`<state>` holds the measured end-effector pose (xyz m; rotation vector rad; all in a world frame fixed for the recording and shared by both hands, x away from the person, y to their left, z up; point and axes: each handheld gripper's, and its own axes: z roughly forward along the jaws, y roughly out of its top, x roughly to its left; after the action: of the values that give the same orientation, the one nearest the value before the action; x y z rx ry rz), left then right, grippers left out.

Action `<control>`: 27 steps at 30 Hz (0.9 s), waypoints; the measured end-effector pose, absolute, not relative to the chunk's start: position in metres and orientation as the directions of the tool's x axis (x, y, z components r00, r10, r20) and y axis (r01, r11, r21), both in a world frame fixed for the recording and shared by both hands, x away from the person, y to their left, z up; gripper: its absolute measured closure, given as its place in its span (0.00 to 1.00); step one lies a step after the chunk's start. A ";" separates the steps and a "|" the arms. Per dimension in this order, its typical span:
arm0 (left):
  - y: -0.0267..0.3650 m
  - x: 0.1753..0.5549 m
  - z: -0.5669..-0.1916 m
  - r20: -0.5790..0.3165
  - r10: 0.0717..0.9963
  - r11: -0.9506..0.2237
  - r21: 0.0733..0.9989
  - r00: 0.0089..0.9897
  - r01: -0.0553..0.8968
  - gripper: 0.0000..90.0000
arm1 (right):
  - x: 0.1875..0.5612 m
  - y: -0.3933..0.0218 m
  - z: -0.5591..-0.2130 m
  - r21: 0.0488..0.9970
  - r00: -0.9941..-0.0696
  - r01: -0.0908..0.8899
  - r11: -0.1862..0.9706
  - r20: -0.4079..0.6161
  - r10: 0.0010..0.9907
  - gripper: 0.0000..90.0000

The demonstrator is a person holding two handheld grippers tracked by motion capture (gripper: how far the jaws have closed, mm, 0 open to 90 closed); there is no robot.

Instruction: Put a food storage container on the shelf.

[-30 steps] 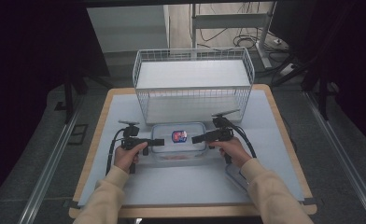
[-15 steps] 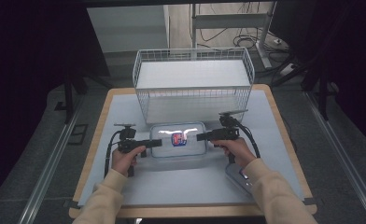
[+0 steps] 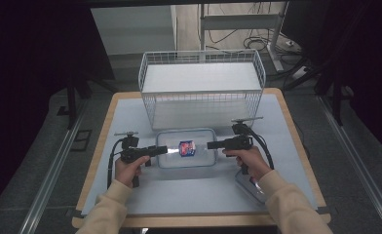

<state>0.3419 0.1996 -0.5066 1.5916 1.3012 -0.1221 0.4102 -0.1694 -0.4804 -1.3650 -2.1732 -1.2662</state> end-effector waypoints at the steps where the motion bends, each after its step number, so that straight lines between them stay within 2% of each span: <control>1: 0.199 0.342 -0.506 -0.624 0.664 0.115 0.629 0.411 0.768 0.50 | 0.410 -0.170 -0.480 0.538 -0.524 0.825 0.171 0.618 0.586 0.53; 27: 0.184 0.346 -0.446 -0.544 0.665 0.080 0.734 0.513 0.674 0.51 | 0.400 -0.187 -0.423 0.701 -0.636 0.699 0.142 0.518 0.572 0.53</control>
<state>0.3460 0.1844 -0.4456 1.6089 1.1712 -0.0104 0.4004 -0.1870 -0.4230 -1.2751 -2.2743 -1.5130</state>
